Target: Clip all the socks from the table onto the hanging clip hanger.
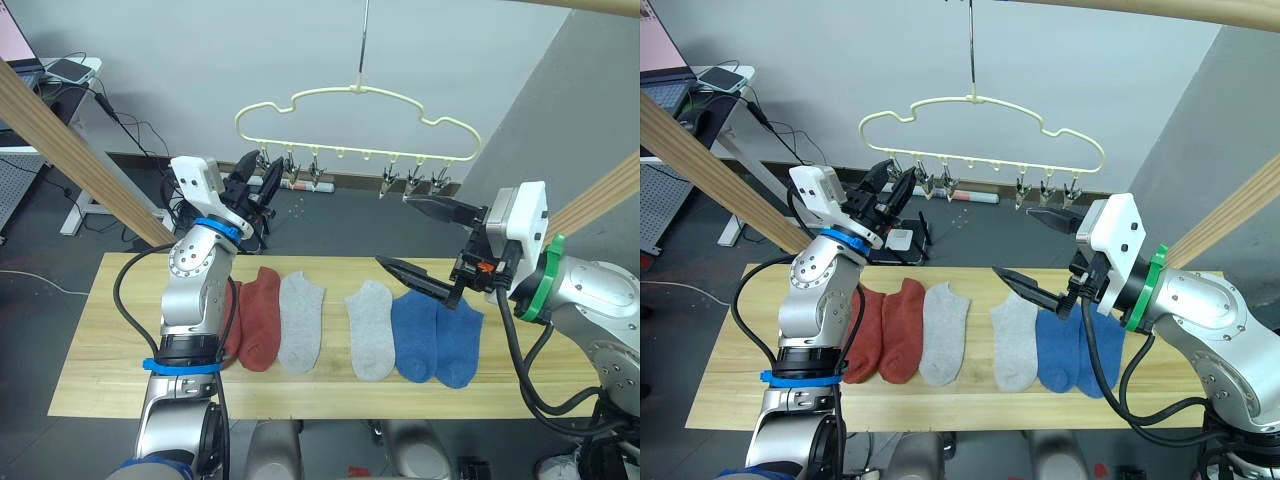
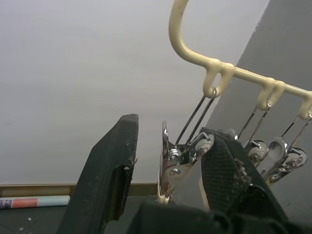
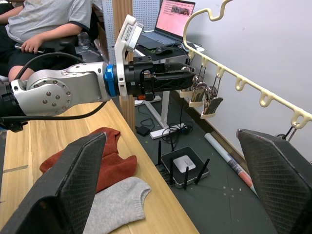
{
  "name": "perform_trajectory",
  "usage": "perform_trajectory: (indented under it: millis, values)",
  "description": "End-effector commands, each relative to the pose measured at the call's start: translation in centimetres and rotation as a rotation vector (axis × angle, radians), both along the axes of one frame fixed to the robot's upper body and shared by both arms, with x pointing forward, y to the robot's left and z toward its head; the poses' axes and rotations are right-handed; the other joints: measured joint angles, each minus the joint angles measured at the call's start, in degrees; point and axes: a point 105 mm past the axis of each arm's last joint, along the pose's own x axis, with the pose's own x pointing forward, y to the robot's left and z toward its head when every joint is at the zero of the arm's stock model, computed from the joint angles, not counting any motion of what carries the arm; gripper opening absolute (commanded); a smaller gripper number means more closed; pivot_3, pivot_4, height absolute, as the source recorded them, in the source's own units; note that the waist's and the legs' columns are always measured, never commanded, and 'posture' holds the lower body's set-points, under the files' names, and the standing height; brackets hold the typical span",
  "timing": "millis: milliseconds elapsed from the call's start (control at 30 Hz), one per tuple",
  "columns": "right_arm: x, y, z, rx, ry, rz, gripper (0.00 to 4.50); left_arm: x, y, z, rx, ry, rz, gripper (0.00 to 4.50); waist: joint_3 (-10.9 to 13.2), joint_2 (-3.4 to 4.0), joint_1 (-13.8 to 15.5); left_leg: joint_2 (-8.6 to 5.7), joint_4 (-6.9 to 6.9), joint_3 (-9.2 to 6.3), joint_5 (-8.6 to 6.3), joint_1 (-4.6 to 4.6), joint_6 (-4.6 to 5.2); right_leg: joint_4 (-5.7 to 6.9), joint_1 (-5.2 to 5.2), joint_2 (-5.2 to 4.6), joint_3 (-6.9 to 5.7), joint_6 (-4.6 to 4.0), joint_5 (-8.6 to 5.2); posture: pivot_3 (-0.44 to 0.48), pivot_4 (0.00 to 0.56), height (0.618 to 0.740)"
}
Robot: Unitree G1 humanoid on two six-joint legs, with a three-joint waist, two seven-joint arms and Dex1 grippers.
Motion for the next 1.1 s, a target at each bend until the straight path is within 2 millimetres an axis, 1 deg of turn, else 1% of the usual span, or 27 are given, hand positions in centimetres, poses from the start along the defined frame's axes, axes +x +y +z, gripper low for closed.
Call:
perform_trajectory:
  millis: [33,100,167,233,367,433,533,567,600,667,733,767,833,867,900,1100]
  values:
    - [-0.3,0.2,0.5,0.006,-0.026,0.009,4.5,-0.4,-0.5,1.6,0.018,-0.072,-0.017,1.69,0.0,0.0,0.0,0.0,0.0,0.0,0.0,0.0,0.0,0.0,0.0,0.0,0.0,0.0,0.0,-0.236,0.354,0.732]
    - [-0.3,0.2,0.5,0.005,-0.025,0.008,4.5,-0.4,-0.7,1.7,0.02,-0.076,-0.024,1.06,0.0,0.0,0.0,0.0,0.0,0.0,0.0,0.0,0.0,0.0,0.0,0.0,0.0,0.0,0.0,-0.237,0.353,0.732]
    - [-0.3,0.2,0.4,0.004,-0.025,0.006,4.5,-0.4,-0.8,1.7,0.026,-0.078,-0.034,0.56,0.0,0.0,0.0,0.0,0.0,0.0,0.0,0.0,0.0,0.0,0.0,0.0,0.0,0.0,0.0,-0.237,0.353,0.732]
    - [-0.3,0.2,0.4,0.005,-0.024,0.004,4.5,-0.4,-0.8,1.7,0.03,-0.078,-0.036,0.22,0.0,0.0,0.0,0.0,0.0,0.0,0.0,0.0,0.0,0.0,0.0,0.0,0.0,0.0,0.0,-0.238,0.353,0.732]
    - [-0.3,0.2,0.4,0.004,-0.021,0.001,4.5,-0.5,-0.7,1.6,0.035,-0.079,-0.037,0.17,0.0,0.0,0.0,0.0,0.0,0.0,0.0,0.0,0.0,0.0,0.0,0.0,0.0,0.0,0.0,-0.239,0.353,0.732]
    - [-0.2,-0.1,-0.2,-0.01,-0.001,-0.015,4.5,-0.5,-0.7,1.6,0.042,-0.077,-0.036,0.17,0.0,0.0,0.0,0.0,0.0,0.0,0.0,0.0,0.0,0.0,0.0,0.0,0.0,0.0,0.0,-0.239,0.353,0.732]
    - [0.7,-1.5,-2.6,-0.062,0.092,-0.138,4.5,-0.7,-0.6,1.5,0.066,-0.078,-0.037,0.17,0.0,0.0,0.0,0.0,-0.01,0.0,0.0,0.0,0.0,-0.01,0.0,0.0,0.0,0.0,0.0,-0.237,0.356,0.732]
    - [1.5,-2.9,-4.2,-0.068,0.138,-0.246,4.5,-0.8,-0.6,1.6,0.076,-0.081,-0.038,0.17,0.0,0.0,0.1,0.0,-0.02,0.0,0.0,-0.01,0.0,-0.02,0.0,0.0,0.0,0.01,0.0,-0.237,0.356,0.732]
    - [1.9,-3.9,-5.2,-0.073,0.166,-0.32,4.5,-0.9,-0.6,1.6,0.082,-0.083,-0.039,0.17,0.0,-0.01,0.2,0.0,-0.02,-0.01,0.0,-0.02,0.0,-0.03,0.0,-0.01,-0.02,0.01,0.0,-0.225,0.365,0.732]
    - [2.2,-6.1,-8.0,-0.097,0.221,-0.469,4.5,-1.1,-0.8,1.7,0.11,-0.087,-0.048,0.17,0.0,-0.01,0.2,-0.01,-0.03,0.0,0.0,-0.04,-0.01,-0.04,-0.03,-0.04,-0.03,0.01,-0.01,-0.225,0.365,0.732]
    - [2.2,-7.4,-10.0,-0.115,0.25,-0.565,4.5,-1.3,-0.9,1.6,0.126,-0.087,-0.058,0.17,0.0,-0.01,0.2,-0.04,-0.03,0.04,0.0,-0.04,-0.01,-0.03,-0.04,-0.07,0.01,0.06,-0.04,-0.225,0.365,0.732]
    - [2.3,-8.0,-11.0,-0.114,0.265,-0.611,4.5,-1.5,-1.0,1.5,0.139,-0.087,-0.064,0.17,0.1,-0.01,0.2,-0.04,-0.03,0.04,0.01,-0.04,-0.02,-0.03,-0.04,-0.07,0.02,0.23,-0.13,-0.221,0.373,0.732]
    - [2.4,-9.5,-13.5,-0.13,0.309,-0.707,4.5,-1.6,-1.2,1.3,0.151,-0.079,-0.074,0.17,0.1,0.01,0.0,-0.03,-0.02,0.05,0.01,-0.03,-0.03,-0.01,-0.06,-0.06,0.04,0.28,-0.15,-0.22,0.377,0.732]
    - [2.4,-10.0,-14.6,-0.134,0.323,-0.742,4.5,-1.7,-1.3,1.2,0.156,-0.078,-0.078,0.17,0.1,0.01,0.0,-0.01,-0.02,0.05,0.01,-0.02,-0.03,0.0,-0.06,-0.05,0.05,0.29,-0.15,-0.22,0.377,0.732]
    - [2.5,-10.3,-15.3,-0.136,0.328,-0.761,4.5,-1.7,-1.3,1.2,0.158,-0.078,-0.08,0.17,0.1,0.02,0.0,0.0,-0.03,0.06,0.02,-0.01,-0.05,0.0,-0.07,-0.02,0.06,0.31,-0.16,-0.22,0.377,0.732]
    - [3.6,-11.7,-18.7,-0.089,0.376,-0.886,4.5,-1.8,-1.8,1.2,0.168,-0.07,-0.098,0.17,0.4,0.12,0.0,0.0,-0.03,0.1,0.03,-0.01,-0.06,0.01,-0.12,0.01,0.13,0.35,-0.15,-0.216,0.385,0.732]
